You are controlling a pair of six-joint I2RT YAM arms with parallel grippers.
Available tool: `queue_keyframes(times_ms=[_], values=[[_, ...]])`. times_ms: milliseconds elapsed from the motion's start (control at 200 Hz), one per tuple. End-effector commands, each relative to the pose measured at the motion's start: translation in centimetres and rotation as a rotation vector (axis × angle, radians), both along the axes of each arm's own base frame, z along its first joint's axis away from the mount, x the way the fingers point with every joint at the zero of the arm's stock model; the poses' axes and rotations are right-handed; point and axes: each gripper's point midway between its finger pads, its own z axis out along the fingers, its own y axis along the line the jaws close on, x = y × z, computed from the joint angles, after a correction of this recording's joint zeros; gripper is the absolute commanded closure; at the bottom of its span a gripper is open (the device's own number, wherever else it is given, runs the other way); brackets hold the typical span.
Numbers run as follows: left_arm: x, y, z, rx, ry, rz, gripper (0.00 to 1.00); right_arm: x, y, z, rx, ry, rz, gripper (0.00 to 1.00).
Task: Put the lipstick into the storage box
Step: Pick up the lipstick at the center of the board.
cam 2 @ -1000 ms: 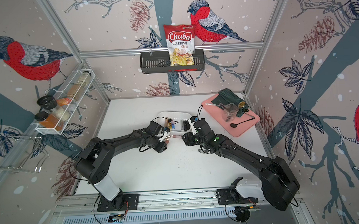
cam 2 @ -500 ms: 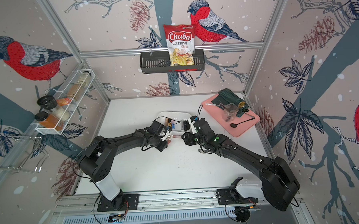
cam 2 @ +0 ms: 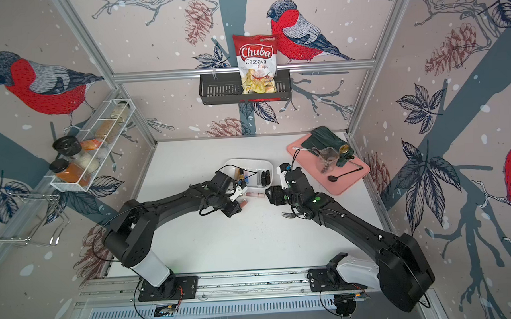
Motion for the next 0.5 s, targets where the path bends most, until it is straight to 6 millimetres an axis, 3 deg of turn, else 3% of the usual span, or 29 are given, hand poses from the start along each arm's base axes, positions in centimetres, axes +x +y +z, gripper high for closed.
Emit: queue_keyframes(times_ms=[0,140,325,495], values=[[-0.7,-1.4,2.0,-0.113,0.021,-0.026,0.93,-0.5,0.6,0.9,0.107,0.003,0.049,0.37],[-0.7,-2.6,5.7,-0.275,0.024,0.0,0.93,-2.2,2.5,1.9,0.26,0.032,0.182,0.36],[-0.5,-3.4,13.4,-0.618,-0.025,0.067,0.93,-4.0,5.1,5.2,0.442,0.007,0.331,0.32],[-1.3,-3.7,16.6,-0.77,-0.019,0.071,0.93,-4.5,6.8,7.5,0.458,-0.041,0.385,0.31]])
